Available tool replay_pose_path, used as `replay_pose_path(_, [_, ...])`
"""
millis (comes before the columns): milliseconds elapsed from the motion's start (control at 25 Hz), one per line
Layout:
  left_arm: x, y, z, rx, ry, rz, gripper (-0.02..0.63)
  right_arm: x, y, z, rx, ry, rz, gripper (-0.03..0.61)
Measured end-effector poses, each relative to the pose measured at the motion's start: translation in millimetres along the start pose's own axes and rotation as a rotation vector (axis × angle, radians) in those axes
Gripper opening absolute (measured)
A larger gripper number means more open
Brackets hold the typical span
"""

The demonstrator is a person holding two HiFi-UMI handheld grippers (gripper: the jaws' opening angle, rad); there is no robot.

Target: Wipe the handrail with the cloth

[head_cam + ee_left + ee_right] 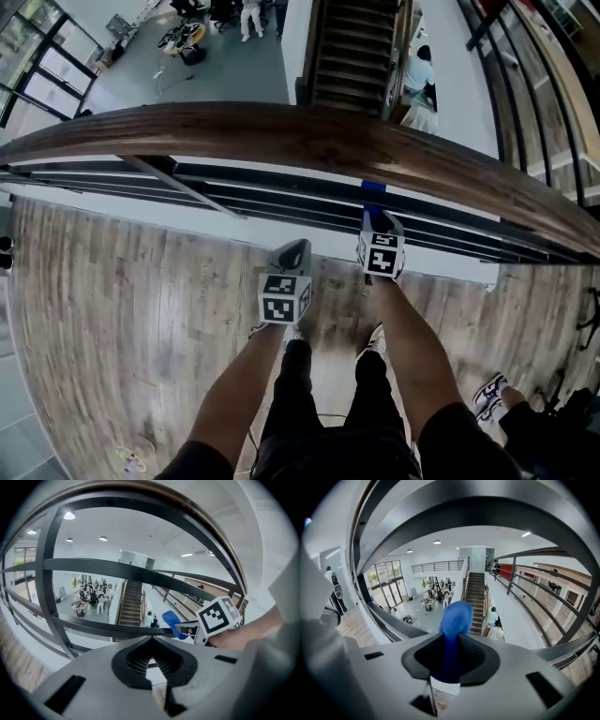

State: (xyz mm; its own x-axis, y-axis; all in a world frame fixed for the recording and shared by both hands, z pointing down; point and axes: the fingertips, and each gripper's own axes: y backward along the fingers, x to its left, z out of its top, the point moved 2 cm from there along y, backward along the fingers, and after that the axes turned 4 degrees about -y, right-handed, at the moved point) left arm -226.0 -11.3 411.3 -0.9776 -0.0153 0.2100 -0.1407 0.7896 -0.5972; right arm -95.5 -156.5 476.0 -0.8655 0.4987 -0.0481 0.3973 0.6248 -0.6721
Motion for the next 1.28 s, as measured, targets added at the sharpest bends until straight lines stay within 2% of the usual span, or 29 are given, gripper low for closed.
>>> replay_pose_path(520, [-143.3,-67.5,13.5,0.073,-0.096,-0.126,0.003,-166.9,41.9,-20.1,-0.025,-0.120,-0.084,0.101])
replay_pose_path(1280, [-377.6,-192.8,4.1,0.156,-0.187,-0.265,0.003,-413.5,99.1,-62.9,-0.084,-0.178,-0.134,0.101])
